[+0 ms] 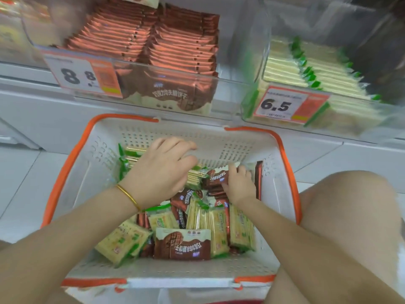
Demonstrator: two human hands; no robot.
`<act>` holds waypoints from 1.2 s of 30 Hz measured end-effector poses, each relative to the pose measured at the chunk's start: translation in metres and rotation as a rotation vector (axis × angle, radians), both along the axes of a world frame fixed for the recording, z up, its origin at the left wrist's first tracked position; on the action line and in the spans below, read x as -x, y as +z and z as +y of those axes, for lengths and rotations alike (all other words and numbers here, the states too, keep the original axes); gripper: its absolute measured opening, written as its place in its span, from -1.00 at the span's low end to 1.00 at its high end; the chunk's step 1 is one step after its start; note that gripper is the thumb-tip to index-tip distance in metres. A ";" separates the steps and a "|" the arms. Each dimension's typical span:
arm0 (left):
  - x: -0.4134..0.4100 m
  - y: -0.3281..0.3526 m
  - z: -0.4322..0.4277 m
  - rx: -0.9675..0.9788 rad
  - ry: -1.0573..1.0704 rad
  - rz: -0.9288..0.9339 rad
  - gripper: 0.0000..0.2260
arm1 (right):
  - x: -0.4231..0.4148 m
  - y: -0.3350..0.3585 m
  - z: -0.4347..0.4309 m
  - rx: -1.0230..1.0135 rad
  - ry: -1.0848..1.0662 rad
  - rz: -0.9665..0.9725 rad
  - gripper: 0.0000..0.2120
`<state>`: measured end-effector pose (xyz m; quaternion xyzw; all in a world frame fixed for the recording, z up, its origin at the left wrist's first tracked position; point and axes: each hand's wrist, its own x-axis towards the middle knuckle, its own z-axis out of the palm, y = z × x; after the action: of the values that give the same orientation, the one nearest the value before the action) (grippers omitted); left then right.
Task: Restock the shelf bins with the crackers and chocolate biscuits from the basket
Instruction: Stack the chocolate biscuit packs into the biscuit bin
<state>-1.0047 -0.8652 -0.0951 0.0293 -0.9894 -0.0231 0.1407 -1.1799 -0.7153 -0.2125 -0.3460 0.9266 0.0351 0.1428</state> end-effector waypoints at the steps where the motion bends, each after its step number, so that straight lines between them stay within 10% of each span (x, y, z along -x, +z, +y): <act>1: -0.001 -0.001 -0.002 -0.010 0.008 -0.009 -0.84 | 0.001 -0.001 -0.006 0.064 -0.066 -0.026 -0.55; 11: 0.004 -0.002 -0.003 -0.026 0.025 -0.059 -0.82 | 0.013 -0.013 -0.019 0.053 -0.312 -0.048 -0.57; 16: 0.003 -0.002 -0.004 -0.087 0.037 -0.027 -0.82 | 0.007 0.023 -0.021 0.428 -0.387 -0.273 -0.61; 24: 0.011 0.032 0.000 -0.723 0.250 -0.168 -0.45 | -0.028 0.152 -0.023 0.676 0.086 -0.804 -0.72; 28: 0.006 0.058 -0.010 -1.008 0.296 0.037 -0.87 | -0.043 0.179 -0.033 0.954 -0.038 -0.973 -0.79; 36: 0.002 0.127 -0.061 -1.301 0.397 0.635 -0.92 | -0.059 0.245 -0.072 0.976 0.074 -0.989 -0.77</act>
<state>-1.0067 -0.9266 0.0324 0.2762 -0.6640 -0.5848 0.3751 -1.1209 -0.7869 0.0324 -0.3775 0.6502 -0.5423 0.3749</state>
